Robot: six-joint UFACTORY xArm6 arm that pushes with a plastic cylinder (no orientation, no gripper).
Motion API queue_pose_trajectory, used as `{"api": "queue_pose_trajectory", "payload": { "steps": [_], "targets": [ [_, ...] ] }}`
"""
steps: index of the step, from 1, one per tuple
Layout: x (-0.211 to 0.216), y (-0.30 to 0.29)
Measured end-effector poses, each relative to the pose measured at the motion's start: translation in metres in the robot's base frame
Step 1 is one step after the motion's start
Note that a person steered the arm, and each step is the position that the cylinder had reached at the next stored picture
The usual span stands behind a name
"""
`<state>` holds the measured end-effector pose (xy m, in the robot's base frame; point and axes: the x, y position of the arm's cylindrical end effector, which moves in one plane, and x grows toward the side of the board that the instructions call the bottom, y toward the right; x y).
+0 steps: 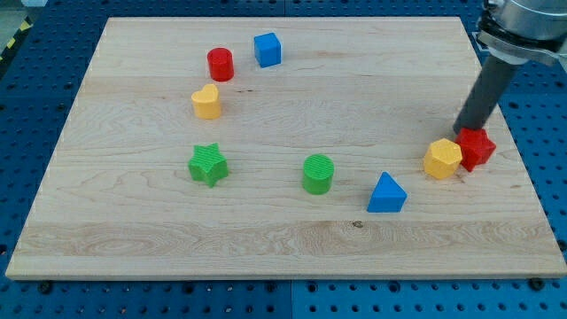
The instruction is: Slide the red star closer to the yellow hexagon
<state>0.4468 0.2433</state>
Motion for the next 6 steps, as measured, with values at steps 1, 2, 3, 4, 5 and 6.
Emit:
{"api": "queue_pose_trajectory", "payload": {
  "steps": [1, 2, 3, 4, 5, 6],
  "targets": [
    [0.014, 0.025],
    [0.029, 0.044],
    [0.014, 0.043],
    [-0.002, 0.022],
    [0.013, 0.016],
    [0.036, 0.014]
  ]
}}
